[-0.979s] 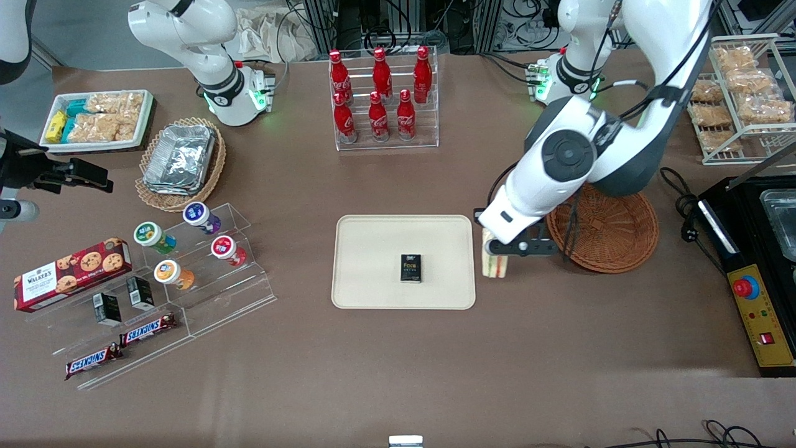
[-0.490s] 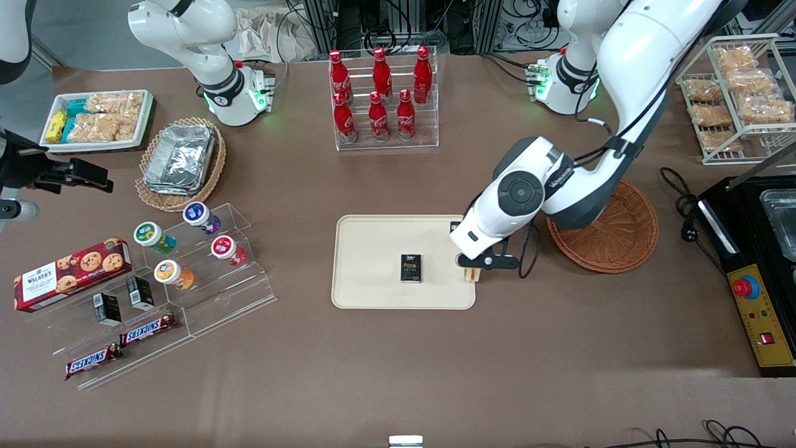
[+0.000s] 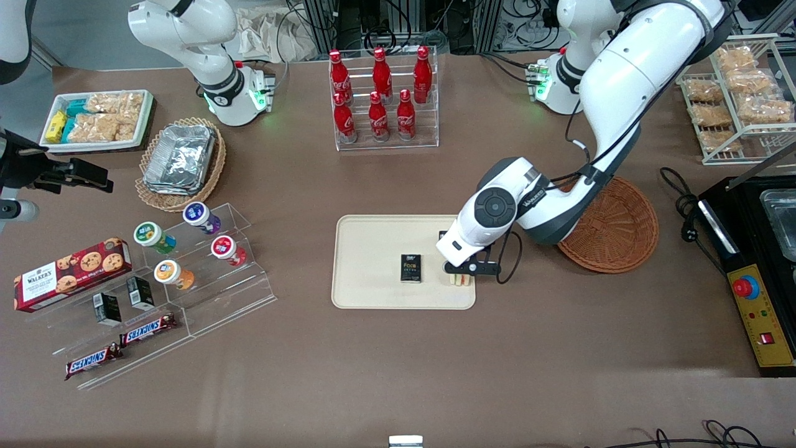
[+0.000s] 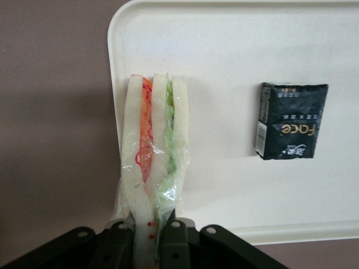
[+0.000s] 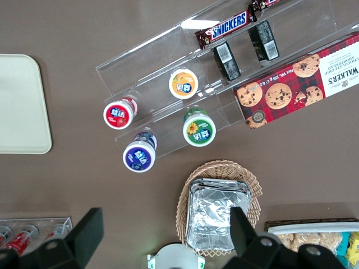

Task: Place sandwich from basket to tray
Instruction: 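Lower the sandwich onto the tray and open the left gripper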

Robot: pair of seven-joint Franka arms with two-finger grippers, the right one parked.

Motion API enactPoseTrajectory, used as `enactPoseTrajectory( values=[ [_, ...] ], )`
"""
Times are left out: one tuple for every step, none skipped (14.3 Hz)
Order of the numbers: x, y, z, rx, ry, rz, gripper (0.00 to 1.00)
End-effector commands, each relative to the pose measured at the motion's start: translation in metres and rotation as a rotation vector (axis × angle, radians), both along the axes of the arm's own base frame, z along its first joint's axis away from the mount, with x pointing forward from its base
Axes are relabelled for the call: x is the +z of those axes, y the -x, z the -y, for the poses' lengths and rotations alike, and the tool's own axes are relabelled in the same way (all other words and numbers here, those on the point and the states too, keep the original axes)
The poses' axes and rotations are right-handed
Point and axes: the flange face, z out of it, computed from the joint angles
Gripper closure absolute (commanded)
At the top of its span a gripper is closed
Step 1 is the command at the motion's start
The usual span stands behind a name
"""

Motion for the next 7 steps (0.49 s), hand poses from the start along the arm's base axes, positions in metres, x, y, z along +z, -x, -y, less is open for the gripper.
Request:
enactPoseTrajectory(
  values=[
    [-0.003,-0.0055,0.0009,0.01,-0.01,0.017,0.43],
    [-0.0038,-0.0061,0.0005,0.0,-0.018,0.028,0.06],
    [-0.0032,-0.0063,0.0002,-0.004,-0.023,0.034,0.01],
    [-0.0032,-0.0063,0.0001,-0.005,-0.024,0.035,0.01],
    [-0.0028,-0.0059,0.0008,-0.006,-0.023,0.035,0.01],
    [-0.0032,-0.0063,0.0001,-0.002,-0.024,0.035,0.01],
    [-0.0032,-0.0063,0.0001,0.002,-0.025,0.035,0.01]
  ],
)
